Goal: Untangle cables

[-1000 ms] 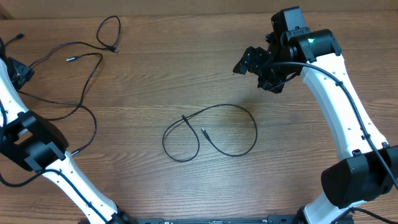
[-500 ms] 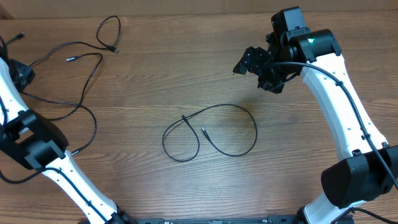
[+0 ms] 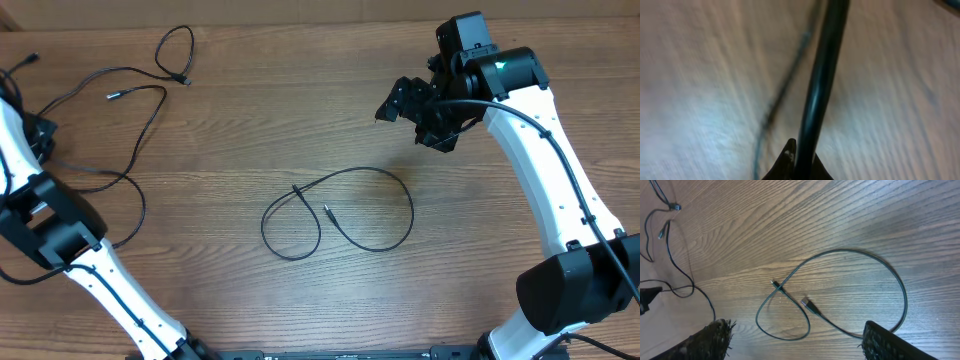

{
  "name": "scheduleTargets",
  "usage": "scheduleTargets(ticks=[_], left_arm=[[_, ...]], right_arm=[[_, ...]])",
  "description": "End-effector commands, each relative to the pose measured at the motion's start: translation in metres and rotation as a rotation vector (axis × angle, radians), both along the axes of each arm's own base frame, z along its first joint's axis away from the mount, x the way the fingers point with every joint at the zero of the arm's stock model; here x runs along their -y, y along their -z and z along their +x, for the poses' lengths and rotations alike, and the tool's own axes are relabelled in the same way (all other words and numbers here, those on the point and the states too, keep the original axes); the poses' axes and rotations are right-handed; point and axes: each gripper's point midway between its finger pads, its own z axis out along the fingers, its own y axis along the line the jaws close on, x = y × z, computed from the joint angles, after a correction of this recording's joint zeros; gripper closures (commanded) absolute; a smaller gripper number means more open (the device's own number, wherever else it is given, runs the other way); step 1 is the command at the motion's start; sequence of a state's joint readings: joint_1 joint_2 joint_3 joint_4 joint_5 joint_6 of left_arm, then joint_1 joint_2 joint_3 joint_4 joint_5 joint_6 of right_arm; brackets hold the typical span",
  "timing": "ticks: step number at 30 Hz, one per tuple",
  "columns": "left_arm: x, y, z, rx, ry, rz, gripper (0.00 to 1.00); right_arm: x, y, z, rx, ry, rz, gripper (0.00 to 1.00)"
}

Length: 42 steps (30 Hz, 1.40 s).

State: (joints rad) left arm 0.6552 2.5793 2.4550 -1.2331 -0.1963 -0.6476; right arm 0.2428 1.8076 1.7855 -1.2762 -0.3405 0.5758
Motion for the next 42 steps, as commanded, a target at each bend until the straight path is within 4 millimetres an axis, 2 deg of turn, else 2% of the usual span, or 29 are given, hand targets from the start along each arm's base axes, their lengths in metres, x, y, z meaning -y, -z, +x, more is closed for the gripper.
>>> scheduleTargets(ticks=[1,4,6,8,9,12,13,14,18,21,24,26,28,29,30,31,32,33,34,36,37,38,40,42], left_arm=[[-0.037,-0.009,-0.034,-0.045,-0.182,0.11,0.96],[-0.058,-0.026,-0.051,-0.118,-0.231,0.251,0.96],[-0.069,-0.04,-0.053,-0.133,-0.227,0.319,0.95],[-0.068,-0.042,-0.046,-0.101,-0.205,0.301,0.85],[-0.063,-0.039,-0.037,-0.057,-0.191,0.259,0.74],[-0.048,-0.031,-0.015,0.03,-0.105,0.146,0.15],[-0.044,-0.03,-0.012,0.042,-0.093,0.128,0.05],[-0.041,-0.03,-0.01,0.05,-0.083,0.113,0.0],[-0.028,-0.05,-0.012,0.051,-0.069,0.083,0.0],[-0.019,-0.088,-0.018,0.071,-0.067,0.09,0.01],[-0.006,-0.132,-0.015,0.16,-0.045,0.083,0.0],[0.011,-0.154,-0.012,0.225,0.012,0.04,0.0],[0.032,-0.168,-0.006,0.279,0.125,-0.03,0.0],[0.059,-0.168,-0.005,0.294,0.217,-0.132,0.0],[0.071,-0.165,-0.007,0.282,0.245,-0.18,0.0],[0.079,-0.16,-0.01,0.254,0.261,-0.208,0.02],[0.088,-0.153,-0.006,0.231,0.356,-0.224,0.09],[0.095,-0.146,-0.004,0.211,0.424,-0.238,0.09],[0.107,-0.131,-0.004,0.162,0.451,-0.274,0.09],[0.121,-0.112,-0.005,0.109,0.454,-0.333,0.08],[0.126,-0.104,-0.007,0.086,0.456,-0.355,0.02],[0.13,-0.099,-0.008,0.069,0.459,-0.369,0.0],[0.136,-0.096,-0.01,0.056,0.463,-0.384,0.0],[0.14,-0.105,-0.011,0.072,0.468,-0.383,0.01]], right_arm=[[0.001,-0.004,-0.001,0.009,0.002,0.002,0.16],[0.001,-0.004,-0.002,0.006,0.002,0.002,0.17],[0.001,-0.003,-0.003,0.001,0.002,0.0,0.17],[0.001,-0.003,-0.003,0.001,0.002,0.0,0.17],[0.001,-0.003,-0.003,0.002,0.002,0.001,0.17],[0.001,-0.003,-0.003,0.001,0.002,0.0,0.17],[0.001,-0.003,-0.003,0.001,0.002,0.0,0.17],[0.001,-0.003,-0.003,0.001,0.002,0.0,0.17],[0.002,-0.003,-0.005,-0.007,0.001,-0.002,0.16],[0.002,-0.002,-0.005,-0.01,0.002,-0.002,0.16],[0.002,-0.002,-0.005,-0.01,0.001,-0.003,0.16],[0.002,-0.002,-0.005,-0.009,0.001,-0.002,0.16],[0.002,-0.002,-0.005,-0.009,0.001,-0.002,0.16],[0.002,-0.003,-0.005,-0.009,0.001,-0.002,0.16],[0.002,-0.002,-0.005,-0.009,0.001,-0.002,0.16],[0.002,-0.002,-0.005,-0.01,0.001,-0.003,0.16],[0.002,-0.002,-0.006,-0.009,-0.003,-0.004,0.15],[0.002,-0.002,-0.006,-0.01,-0.005,-0.005,0.15],[0.002,-0.002,-0.006,-0.011,-0.005,-0.005,0.15],[0.002,-0.002,-0.007,-0.012,-0.005,-0.005,0.15],[0.002,-0.002,-0.007,-0.016,-0.005,-0.006,0.15],[0.003,-0.001,-0.009,-0.022,-0.005,-0.008,0.15],[0.003,0.0,-0.011,-0.032,-0.009,-0.012,0.15],[0.004,0.0,-0.013,-0.025,-0.039,-0.019,0.15]])
